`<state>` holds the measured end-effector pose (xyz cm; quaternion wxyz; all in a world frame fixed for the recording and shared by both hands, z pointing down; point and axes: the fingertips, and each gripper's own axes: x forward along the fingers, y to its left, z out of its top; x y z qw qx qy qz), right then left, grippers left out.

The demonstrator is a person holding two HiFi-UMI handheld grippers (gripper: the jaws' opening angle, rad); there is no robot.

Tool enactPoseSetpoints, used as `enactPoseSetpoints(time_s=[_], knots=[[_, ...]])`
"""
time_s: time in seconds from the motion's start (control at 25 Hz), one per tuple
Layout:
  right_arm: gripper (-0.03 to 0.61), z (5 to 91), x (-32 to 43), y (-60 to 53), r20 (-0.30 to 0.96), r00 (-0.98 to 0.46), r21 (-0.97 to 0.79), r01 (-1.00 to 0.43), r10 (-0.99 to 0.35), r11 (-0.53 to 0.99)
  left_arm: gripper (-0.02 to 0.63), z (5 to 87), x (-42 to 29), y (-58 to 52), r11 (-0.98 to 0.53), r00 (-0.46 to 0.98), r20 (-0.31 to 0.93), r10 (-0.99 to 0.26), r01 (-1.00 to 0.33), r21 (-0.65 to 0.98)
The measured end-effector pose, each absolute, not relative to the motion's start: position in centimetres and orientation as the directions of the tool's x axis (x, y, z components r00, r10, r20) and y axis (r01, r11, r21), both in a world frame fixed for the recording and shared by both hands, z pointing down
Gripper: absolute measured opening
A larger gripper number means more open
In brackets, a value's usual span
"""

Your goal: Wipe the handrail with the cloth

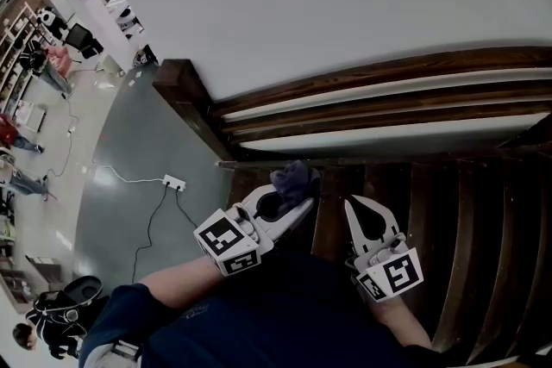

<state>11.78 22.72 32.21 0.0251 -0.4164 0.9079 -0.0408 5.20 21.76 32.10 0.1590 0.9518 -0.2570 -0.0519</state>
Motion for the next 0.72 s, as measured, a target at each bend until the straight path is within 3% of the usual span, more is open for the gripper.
enactPoseSetpoints(time_s=[0.72], knots=[[0.008,34.9,15.5,21.9,0.032,-0.6,-0.104,-0.797,-0.799,0.595,0.08,33.9,7.3,18.5,-0.821,0.867,-0.039,-0.496,-0.454,0.346]])
